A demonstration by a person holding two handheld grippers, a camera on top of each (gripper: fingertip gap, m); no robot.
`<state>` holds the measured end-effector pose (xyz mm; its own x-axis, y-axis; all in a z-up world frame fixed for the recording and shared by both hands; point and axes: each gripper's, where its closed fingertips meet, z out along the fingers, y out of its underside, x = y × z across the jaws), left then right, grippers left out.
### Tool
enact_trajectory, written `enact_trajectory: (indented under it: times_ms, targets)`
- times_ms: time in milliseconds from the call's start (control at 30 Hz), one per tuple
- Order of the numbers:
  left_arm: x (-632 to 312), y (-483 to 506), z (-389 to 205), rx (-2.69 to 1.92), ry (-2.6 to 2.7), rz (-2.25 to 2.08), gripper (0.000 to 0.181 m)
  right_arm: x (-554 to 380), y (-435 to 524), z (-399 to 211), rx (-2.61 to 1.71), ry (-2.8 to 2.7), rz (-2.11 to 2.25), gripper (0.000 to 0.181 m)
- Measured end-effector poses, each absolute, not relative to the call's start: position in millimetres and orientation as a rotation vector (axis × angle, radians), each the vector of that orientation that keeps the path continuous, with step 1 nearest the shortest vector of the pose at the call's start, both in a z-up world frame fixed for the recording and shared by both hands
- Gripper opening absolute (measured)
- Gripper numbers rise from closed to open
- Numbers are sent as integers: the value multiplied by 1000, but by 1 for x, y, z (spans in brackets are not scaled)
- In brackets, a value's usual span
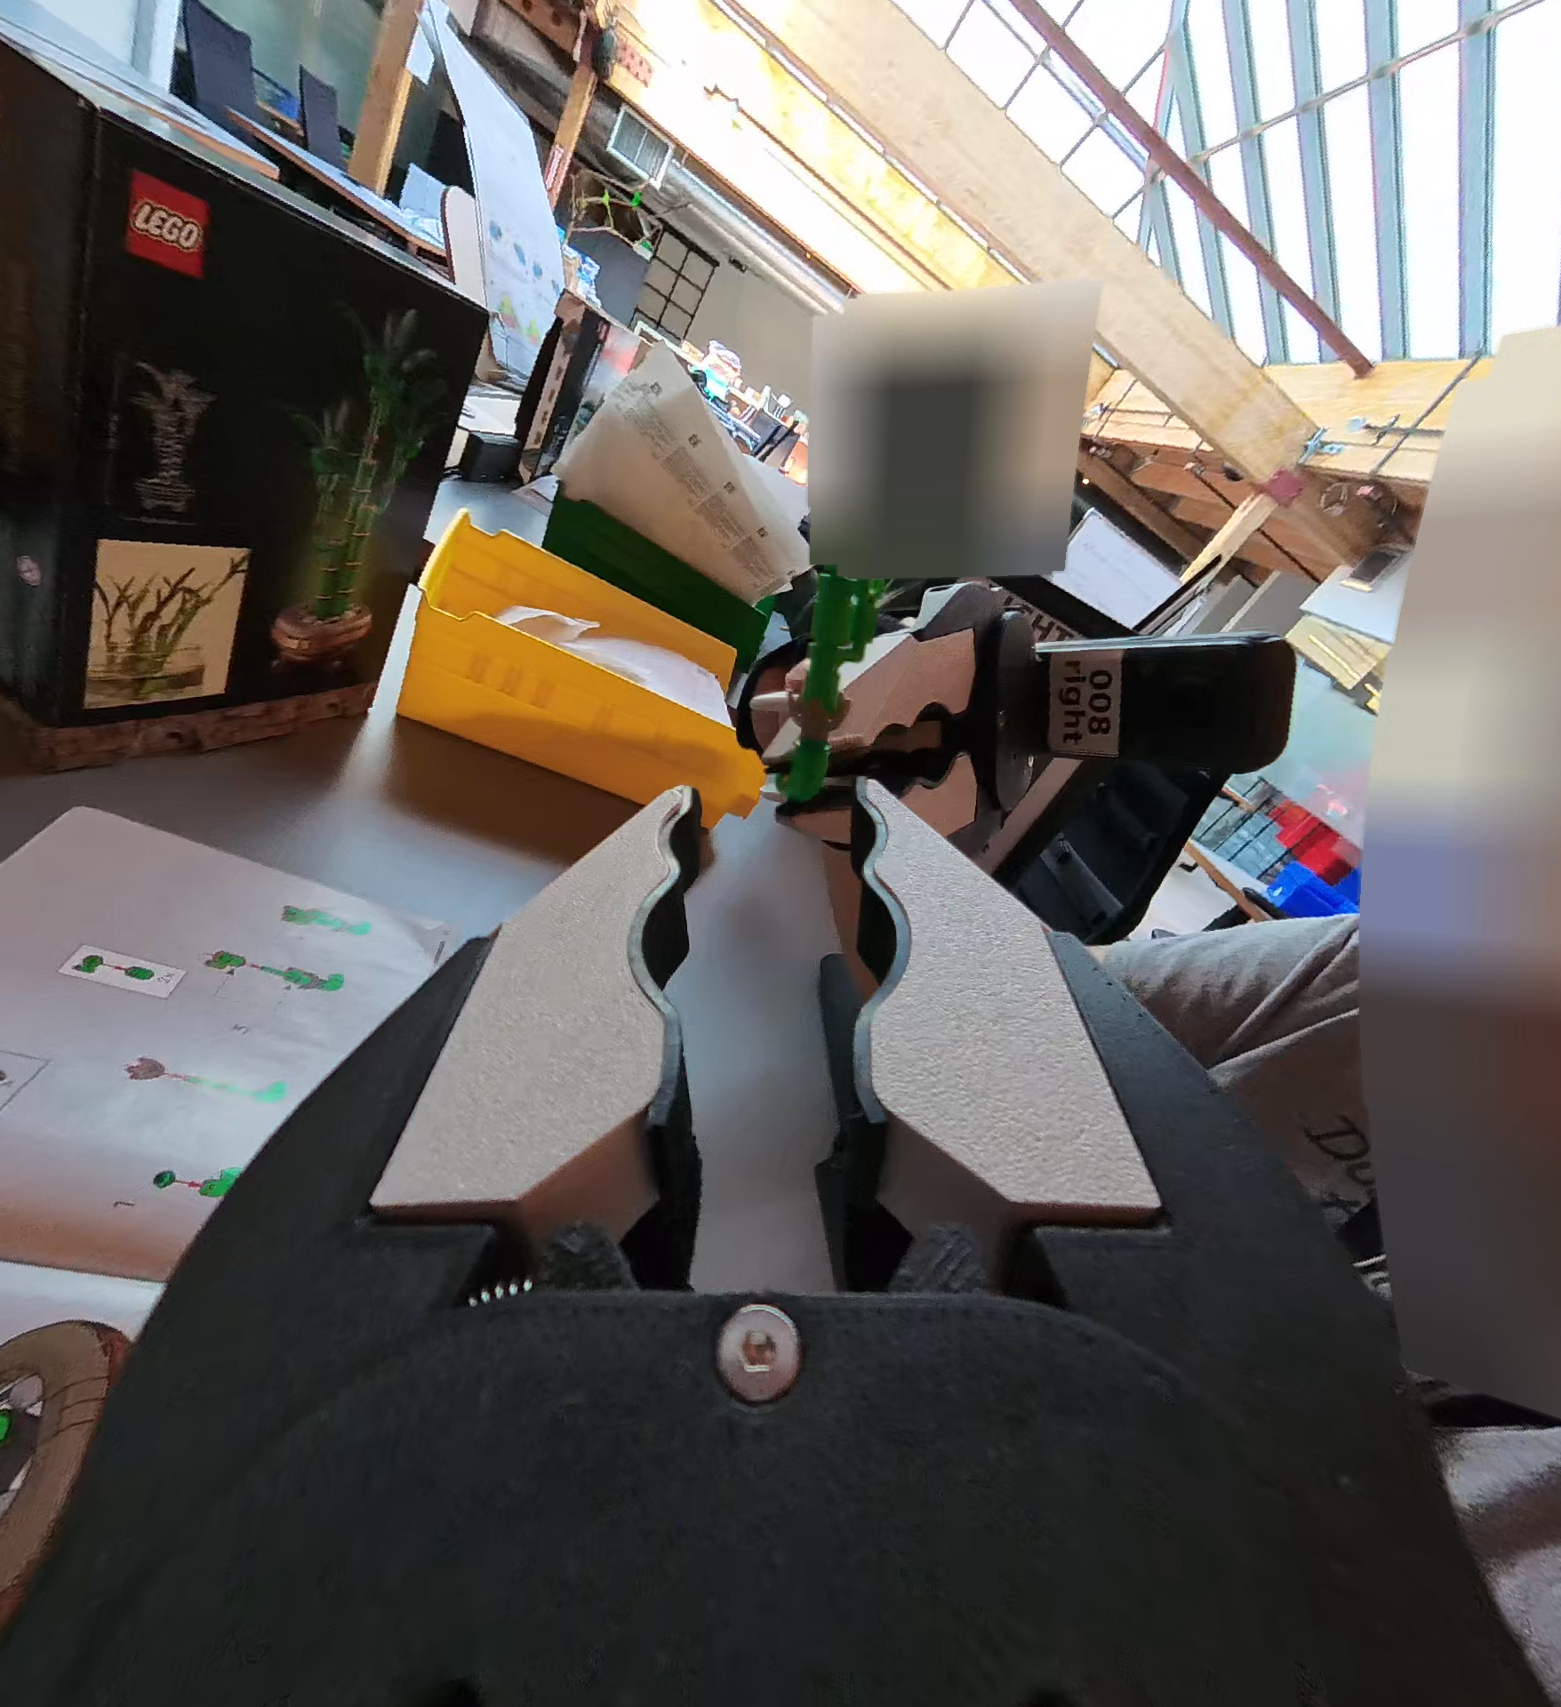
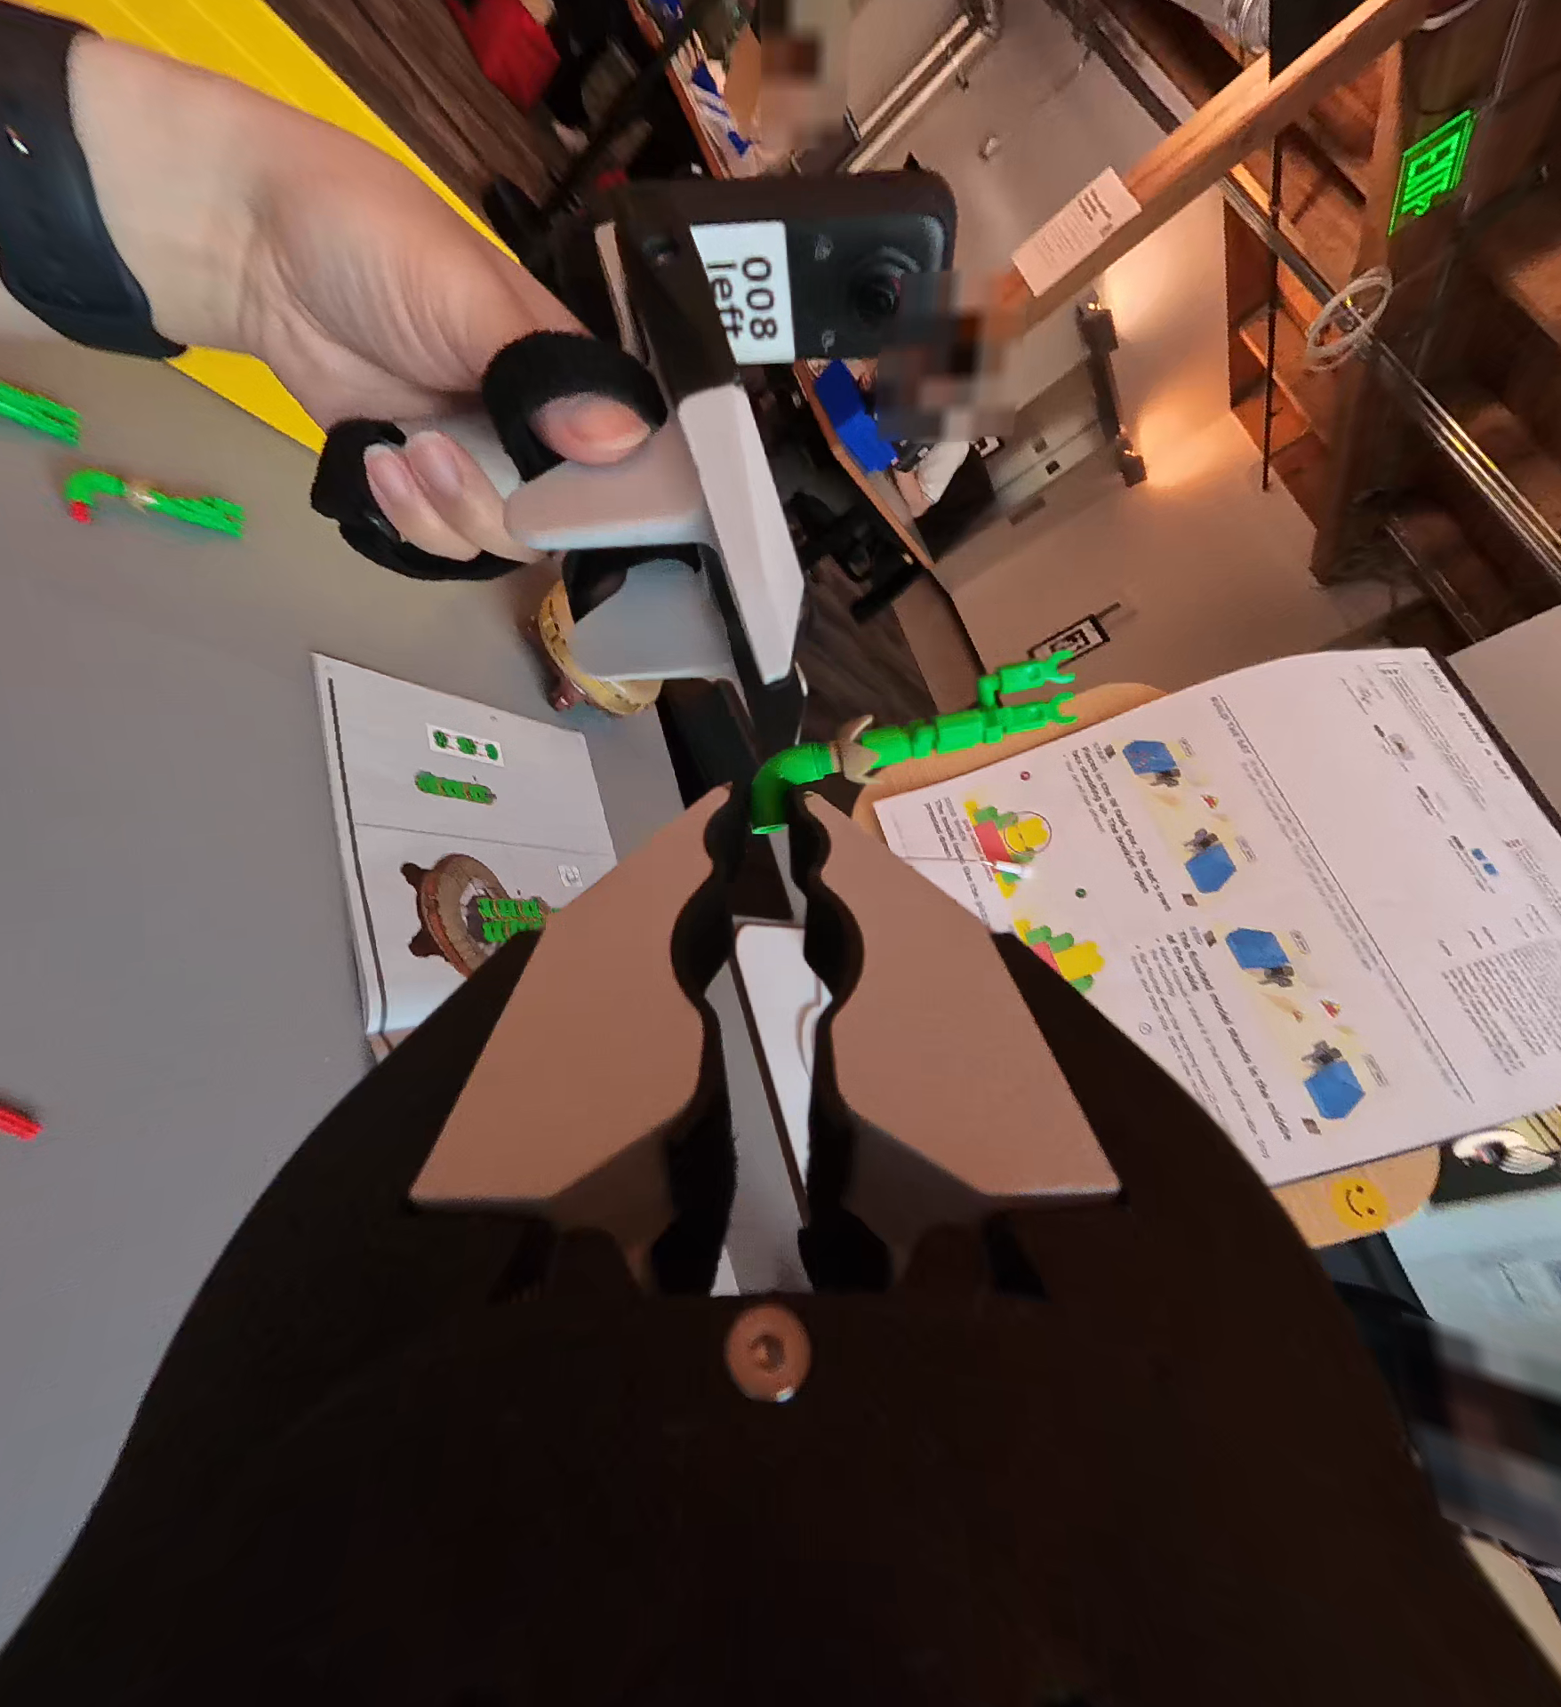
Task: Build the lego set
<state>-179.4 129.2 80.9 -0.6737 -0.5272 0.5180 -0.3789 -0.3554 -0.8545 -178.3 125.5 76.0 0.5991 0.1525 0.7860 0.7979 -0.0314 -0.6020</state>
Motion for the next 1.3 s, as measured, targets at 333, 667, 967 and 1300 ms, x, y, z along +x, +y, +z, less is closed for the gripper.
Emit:
enact_trajectory:
  times_ms: [333,667,967,1300]
  targets:
    - [-157,121,77,-1195,1670,-2009,11,-162,131,68,-1663,-784,-738,7]
    - [-154,119,73,-1216,1680,-1992,6,-160,132,62,-1726,-792,-768,7]
    - [-154,114,71,-1227,1702,-2030,7,-159,128,65,-1710,-814,-794,7]
    - [-151,111,65,-1237,1723,-2000,6,-155,125,60,-1737,-836,-775,7]
